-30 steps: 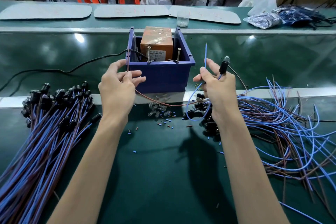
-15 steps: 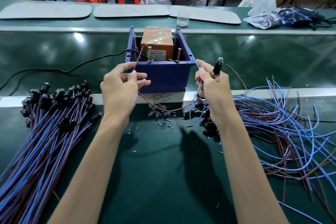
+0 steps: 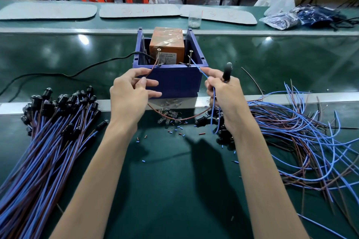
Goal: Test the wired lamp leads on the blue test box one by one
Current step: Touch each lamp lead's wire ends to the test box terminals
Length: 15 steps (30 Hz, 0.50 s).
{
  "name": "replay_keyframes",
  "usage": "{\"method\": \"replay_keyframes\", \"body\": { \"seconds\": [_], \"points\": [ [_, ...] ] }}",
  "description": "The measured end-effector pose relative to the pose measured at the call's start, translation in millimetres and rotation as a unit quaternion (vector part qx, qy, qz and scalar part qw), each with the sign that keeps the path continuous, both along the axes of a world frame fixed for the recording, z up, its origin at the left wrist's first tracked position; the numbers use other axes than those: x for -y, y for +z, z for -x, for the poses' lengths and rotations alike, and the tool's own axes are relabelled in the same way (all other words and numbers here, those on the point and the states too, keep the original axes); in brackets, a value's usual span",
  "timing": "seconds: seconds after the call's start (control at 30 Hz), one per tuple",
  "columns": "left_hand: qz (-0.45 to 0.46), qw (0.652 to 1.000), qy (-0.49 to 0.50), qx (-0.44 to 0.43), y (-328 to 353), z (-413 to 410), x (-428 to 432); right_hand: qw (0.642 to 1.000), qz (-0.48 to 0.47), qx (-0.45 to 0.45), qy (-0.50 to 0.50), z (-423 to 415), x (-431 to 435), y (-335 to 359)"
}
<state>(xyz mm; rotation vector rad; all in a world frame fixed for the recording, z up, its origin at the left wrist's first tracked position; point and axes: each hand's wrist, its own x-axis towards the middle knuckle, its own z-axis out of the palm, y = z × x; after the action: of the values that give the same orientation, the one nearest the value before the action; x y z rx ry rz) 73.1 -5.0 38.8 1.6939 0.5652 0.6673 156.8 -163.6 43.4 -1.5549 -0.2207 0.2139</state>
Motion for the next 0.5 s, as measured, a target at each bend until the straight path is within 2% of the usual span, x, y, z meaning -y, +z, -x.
{"method": "replay_keyframes", "body": {
  "seconds": [0.5],
  "points": [
    [-0.011, 1.0, -0.003, -0.011, 6.7, 5.4, -8.5, 1.0, -0.012, 0.001, -0.02, 1.2, 2.9, -0.5]
  ]
}}
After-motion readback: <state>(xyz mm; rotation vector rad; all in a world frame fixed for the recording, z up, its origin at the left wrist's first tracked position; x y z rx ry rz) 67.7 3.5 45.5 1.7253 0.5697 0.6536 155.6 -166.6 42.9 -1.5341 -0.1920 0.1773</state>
